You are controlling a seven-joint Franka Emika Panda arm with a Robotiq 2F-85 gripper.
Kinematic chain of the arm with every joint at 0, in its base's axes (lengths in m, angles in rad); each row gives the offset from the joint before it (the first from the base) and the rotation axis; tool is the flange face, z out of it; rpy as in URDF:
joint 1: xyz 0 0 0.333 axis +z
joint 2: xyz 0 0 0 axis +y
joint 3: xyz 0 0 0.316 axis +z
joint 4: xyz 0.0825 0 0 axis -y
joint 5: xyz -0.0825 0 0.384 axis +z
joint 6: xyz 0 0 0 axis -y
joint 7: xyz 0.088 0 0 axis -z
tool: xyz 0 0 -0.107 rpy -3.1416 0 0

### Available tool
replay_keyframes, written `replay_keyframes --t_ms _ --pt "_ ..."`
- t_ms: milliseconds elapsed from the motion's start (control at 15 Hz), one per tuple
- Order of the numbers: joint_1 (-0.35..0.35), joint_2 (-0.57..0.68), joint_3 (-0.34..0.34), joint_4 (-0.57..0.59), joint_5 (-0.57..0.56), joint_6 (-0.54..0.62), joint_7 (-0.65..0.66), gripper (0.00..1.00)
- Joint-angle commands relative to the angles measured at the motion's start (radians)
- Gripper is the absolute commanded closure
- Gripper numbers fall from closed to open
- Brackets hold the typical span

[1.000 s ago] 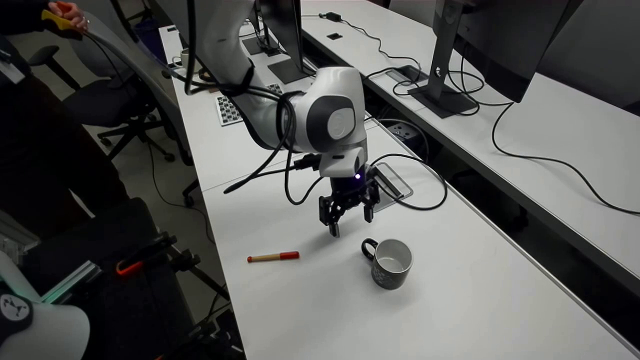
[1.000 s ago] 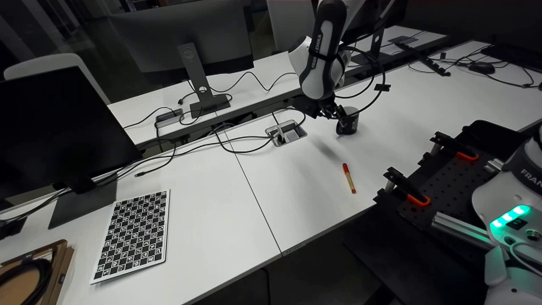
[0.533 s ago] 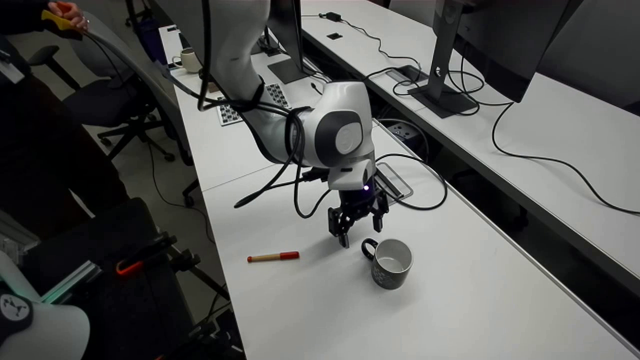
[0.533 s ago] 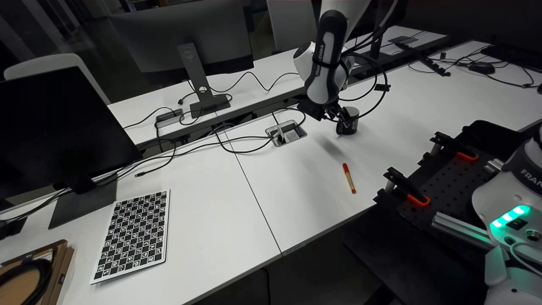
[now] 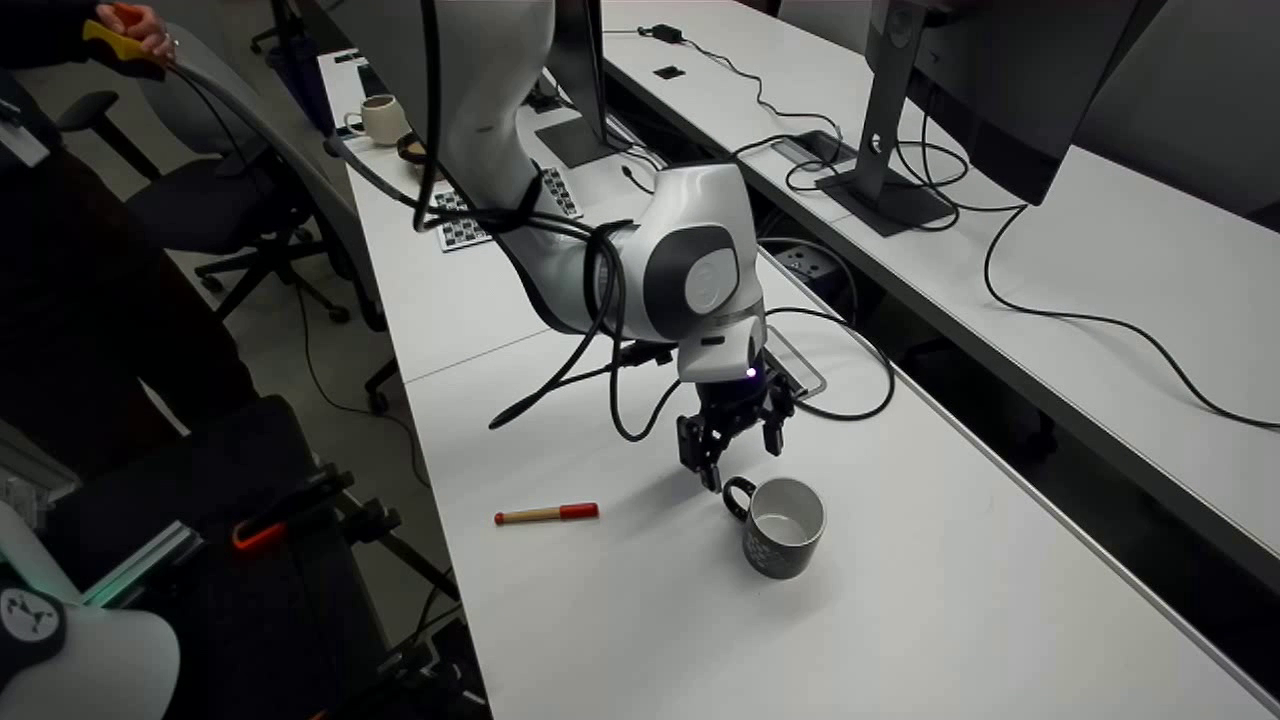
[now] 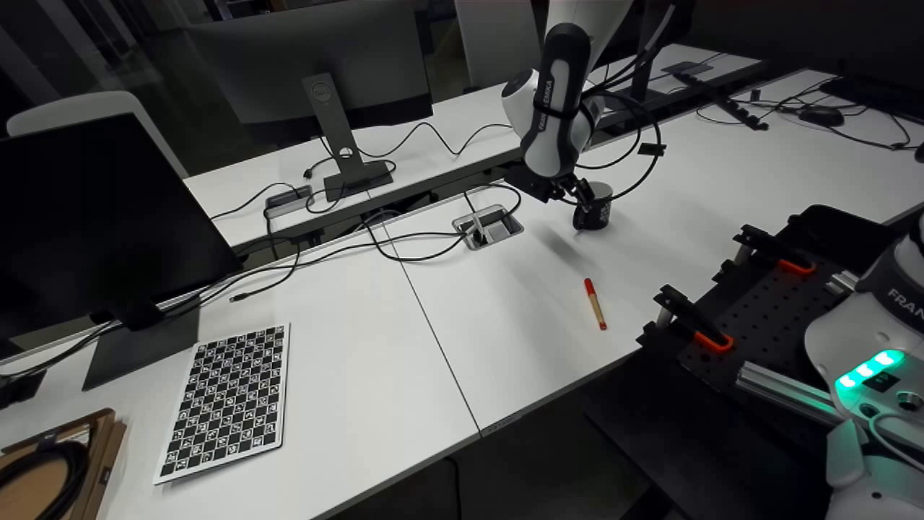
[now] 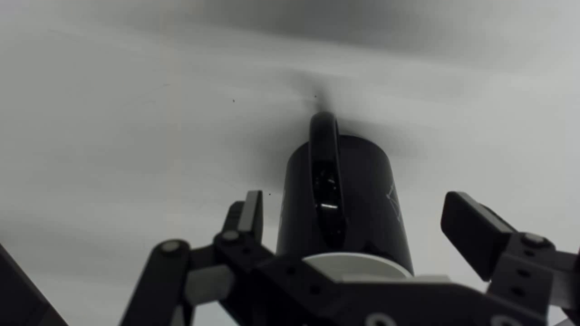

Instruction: Move the cup slightly to the left

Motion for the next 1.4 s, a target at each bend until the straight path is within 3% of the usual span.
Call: replay_keyframes --t_ms 0,400,533,1133,1200,1333 --pt "-0.001 0.035 -0.015 0.032 0.021 0.019 -0.051 0.0" --pt "-0.007 0.048 -0.019 0.035 0.036 0.017 -0.077 0.0" --pt "-0.008 0.05 -0.018 0.035 0.043 0.017 -0.084 0.28" --pt "-0.008 0.055 -0.021 0.035 0.066 0.021 -0.097 0.96" --pt "-0.008 0.055 -0.021 0.034 0.066 0.022 -0.099 0.99" --pt "-0.006 0.056 -0.024 0.034 0.067 0.023 -0.1 0.96"
